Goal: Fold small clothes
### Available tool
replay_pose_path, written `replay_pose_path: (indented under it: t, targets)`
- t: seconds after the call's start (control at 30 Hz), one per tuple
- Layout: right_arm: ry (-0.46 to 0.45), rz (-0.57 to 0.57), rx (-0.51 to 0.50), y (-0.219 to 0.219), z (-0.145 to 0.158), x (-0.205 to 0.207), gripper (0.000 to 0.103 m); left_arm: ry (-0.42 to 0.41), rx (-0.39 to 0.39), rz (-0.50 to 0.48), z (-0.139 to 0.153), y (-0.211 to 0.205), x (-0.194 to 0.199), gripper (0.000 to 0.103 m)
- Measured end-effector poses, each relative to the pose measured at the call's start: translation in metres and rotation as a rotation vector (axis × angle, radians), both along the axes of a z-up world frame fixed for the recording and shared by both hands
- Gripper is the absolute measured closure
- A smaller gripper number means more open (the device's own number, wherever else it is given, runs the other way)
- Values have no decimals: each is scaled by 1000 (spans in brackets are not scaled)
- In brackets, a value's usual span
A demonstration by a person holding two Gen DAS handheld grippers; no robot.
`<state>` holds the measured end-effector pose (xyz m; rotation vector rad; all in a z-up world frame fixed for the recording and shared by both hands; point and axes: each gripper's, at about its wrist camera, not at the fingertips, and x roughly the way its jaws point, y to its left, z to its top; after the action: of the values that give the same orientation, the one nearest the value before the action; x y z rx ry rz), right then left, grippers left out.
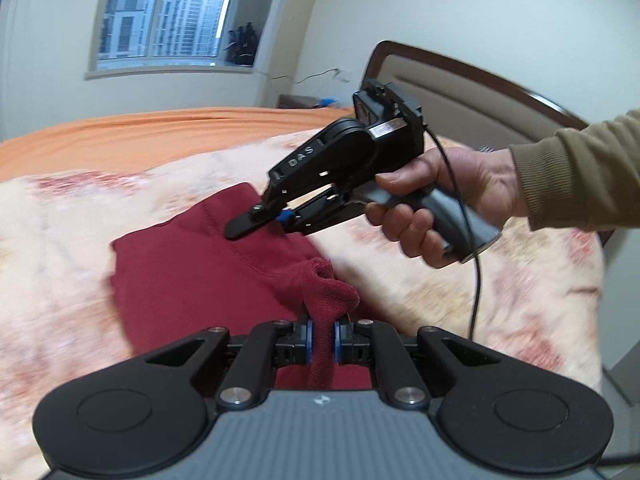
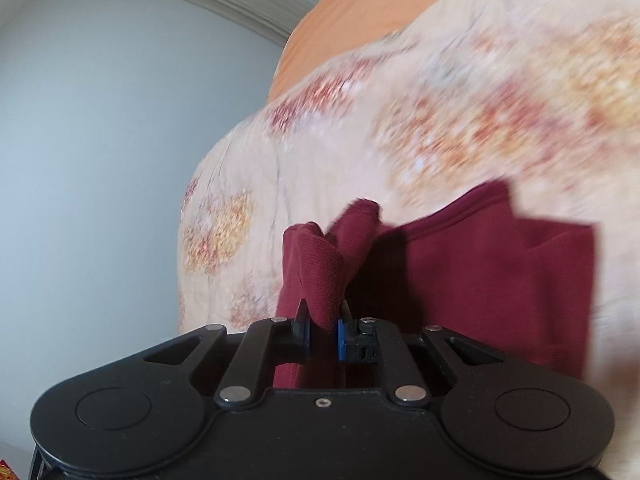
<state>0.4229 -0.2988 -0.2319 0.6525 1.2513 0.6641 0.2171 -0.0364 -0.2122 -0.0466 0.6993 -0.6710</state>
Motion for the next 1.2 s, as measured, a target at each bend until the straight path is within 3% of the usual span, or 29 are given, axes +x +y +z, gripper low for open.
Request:
replay_pose_path:
  t: [0.2, 0.37, 0.7, 0.8, 0.93, 1.2]
  targets:
    - [-19, 2, -57, -31, 2, 2, 91, 39, -4, -46, -25, -32, 18, 94]
    - [-12, -33, -45, -50, -5, -6, 91, 60, 25, -73, -39, -53, 18, 94]
    - [26, -30, -156, -62, -40, -8, 89, 127, 113, -91, -69, -92, 19, 92]
    - [27, -20, -151, -64, -37, -8, 85, 138, 128, -96, -72, -97, 19, 84]
    - [-4, 18, -159, -67, -26, -13, 78, 137, 123, -126, -70, -99, 17, 59]
    - [-14, 25, -151, -74, -20, -20, 74, 198, 68, -119, -76, -103, 27, 54]
